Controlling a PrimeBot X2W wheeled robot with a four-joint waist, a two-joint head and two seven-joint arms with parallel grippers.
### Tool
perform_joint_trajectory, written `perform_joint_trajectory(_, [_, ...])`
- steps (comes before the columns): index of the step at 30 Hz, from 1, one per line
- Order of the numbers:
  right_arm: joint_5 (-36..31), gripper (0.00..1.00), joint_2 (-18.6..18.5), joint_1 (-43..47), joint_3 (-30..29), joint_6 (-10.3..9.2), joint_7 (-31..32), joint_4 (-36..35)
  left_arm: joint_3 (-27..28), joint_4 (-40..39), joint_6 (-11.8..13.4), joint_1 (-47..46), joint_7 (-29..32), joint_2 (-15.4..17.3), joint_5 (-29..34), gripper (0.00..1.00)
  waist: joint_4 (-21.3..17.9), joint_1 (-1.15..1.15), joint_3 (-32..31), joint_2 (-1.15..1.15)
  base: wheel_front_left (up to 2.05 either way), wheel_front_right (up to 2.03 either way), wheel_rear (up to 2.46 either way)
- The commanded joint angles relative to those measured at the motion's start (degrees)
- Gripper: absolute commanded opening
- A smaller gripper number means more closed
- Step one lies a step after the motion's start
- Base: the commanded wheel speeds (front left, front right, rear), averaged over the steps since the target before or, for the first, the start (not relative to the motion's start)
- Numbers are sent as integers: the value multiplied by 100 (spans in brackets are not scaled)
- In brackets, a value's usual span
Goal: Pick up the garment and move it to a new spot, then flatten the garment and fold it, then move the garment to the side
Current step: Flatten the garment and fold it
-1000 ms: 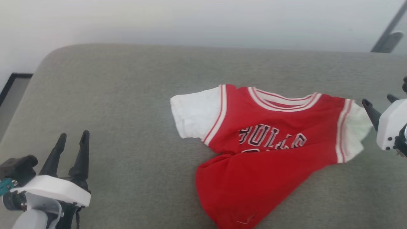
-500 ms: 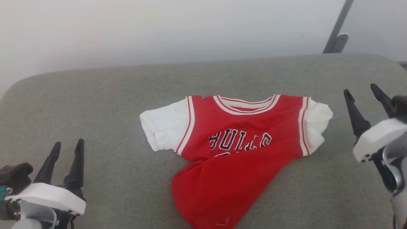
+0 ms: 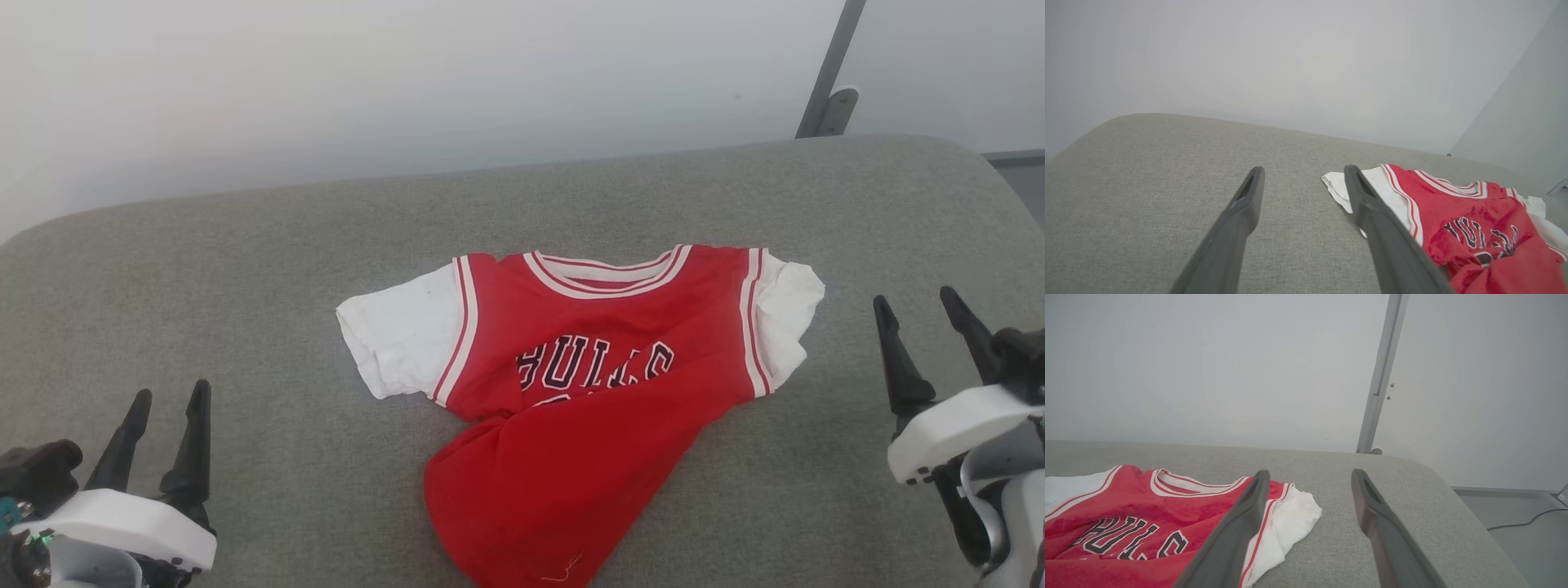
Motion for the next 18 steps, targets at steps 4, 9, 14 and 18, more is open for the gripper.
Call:
perform_joint_trajectory(4, [-15,100,94,165,-53,0,-130,17,16,100,-2,64,-76,10,-22,100,3,0,-19,0,0,0,0])
perform_joint_trajectory(9, [0,100,158,268,-53,0,-175,48,24,205,-30,106,-132,13,-28,100,31,0,-58,0,0,0,0])
perform_joint_trajectory(14, [19,100,211,332,-72,0,-199,53,15,291,-12,85,-205,39,68,100,57,0,-82,0,0,0,0])
perform_joint_trajectory(18, [25,100,242,398,-64,0,-211,42,-17,357,-16,-6,-250,88,152,100,66,0,-79,0,0,0,0])
